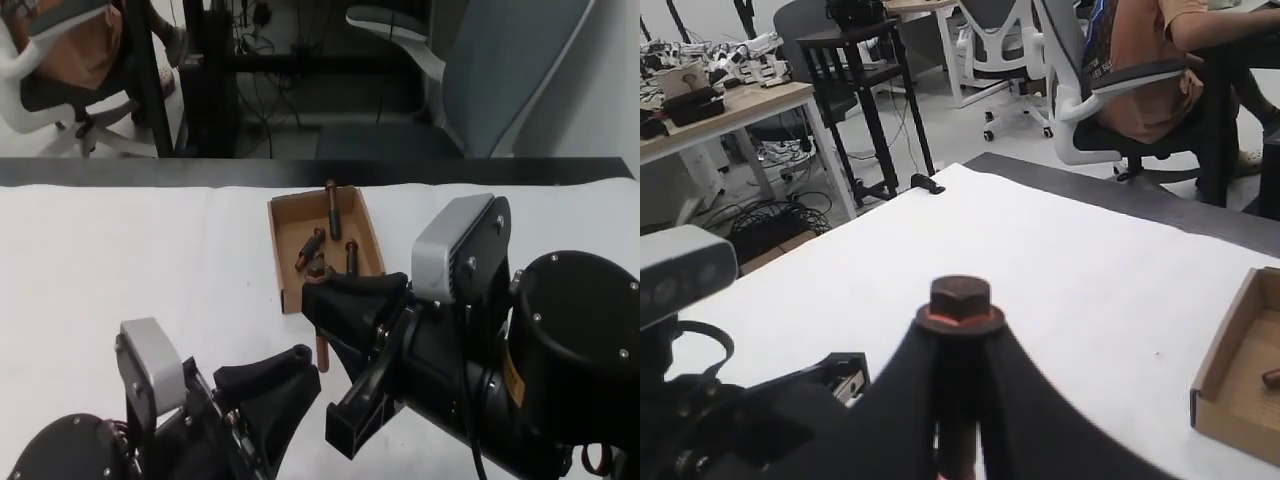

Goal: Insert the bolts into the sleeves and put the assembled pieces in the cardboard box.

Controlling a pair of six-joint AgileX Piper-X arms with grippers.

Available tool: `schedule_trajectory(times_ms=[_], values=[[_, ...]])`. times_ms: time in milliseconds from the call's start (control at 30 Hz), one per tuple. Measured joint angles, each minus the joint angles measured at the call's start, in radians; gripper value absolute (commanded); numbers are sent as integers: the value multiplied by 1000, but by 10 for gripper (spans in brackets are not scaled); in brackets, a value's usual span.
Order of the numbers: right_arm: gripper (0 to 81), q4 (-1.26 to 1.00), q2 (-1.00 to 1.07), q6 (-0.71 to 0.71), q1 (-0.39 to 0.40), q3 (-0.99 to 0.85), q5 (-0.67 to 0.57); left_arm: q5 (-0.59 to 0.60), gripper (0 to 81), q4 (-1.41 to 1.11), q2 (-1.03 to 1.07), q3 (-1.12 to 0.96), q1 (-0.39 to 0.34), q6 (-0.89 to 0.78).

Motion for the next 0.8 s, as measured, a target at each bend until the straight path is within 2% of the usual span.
schedule_trajectory(times_ms=[800], values=[[0, -41, 0, -42, 0, 0, 6, 65, 17, -19, 0, -4, 0, -57]])
